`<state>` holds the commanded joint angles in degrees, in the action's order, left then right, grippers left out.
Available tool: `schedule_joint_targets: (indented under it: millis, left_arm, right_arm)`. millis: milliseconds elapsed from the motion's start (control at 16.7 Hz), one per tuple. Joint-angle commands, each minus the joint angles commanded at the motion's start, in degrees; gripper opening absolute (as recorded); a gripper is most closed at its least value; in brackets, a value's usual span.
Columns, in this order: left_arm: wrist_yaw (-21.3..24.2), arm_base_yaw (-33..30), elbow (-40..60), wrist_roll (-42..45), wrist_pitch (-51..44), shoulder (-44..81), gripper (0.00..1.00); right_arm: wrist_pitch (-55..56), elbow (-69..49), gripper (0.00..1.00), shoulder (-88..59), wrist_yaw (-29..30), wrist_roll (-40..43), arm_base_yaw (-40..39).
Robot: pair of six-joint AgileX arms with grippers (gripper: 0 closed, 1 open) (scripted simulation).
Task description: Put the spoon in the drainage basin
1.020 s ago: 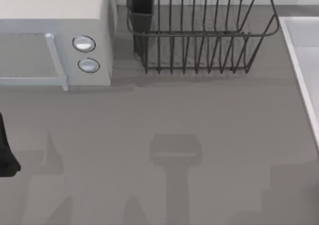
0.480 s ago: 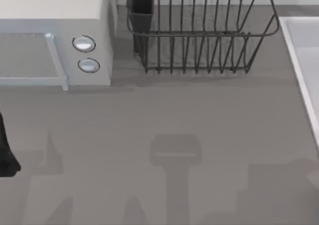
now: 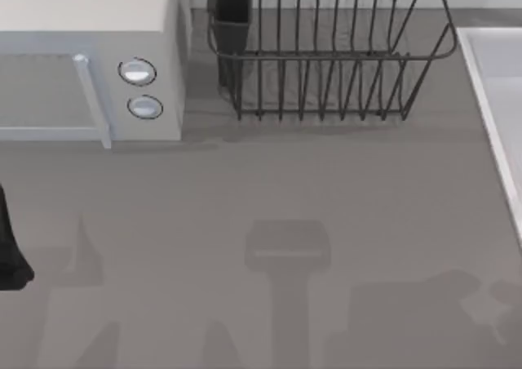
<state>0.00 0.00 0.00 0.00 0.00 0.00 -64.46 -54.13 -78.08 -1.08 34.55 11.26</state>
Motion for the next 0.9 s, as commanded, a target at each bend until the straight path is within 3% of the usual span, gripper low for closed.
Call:
schedule_joint_targets:
  millis: [240, 480, 900]
  left_arm:
    - [0.0, 0.0, 0.0, 0.0, 0.0, 0.0, 1.0]
    - [0.0, 0.0, 0.0, 0.0, 0.0, 0.0, 1.0]
    - [0.0, 0.0, 0.0, 0.0, 0.0, 0.0, 1.0]
  right_arm:
    - [-0.1, -0.43, 0.0, -0.75, -0.02, -0.1, -0.07]
    - [-3.52, -8.85, 0.0, -8.21, 0.0, -0.02, -0.1]
    - [-15.73, -45.31, 0.0, -35.08, 0.12, -0.18, -0.81]
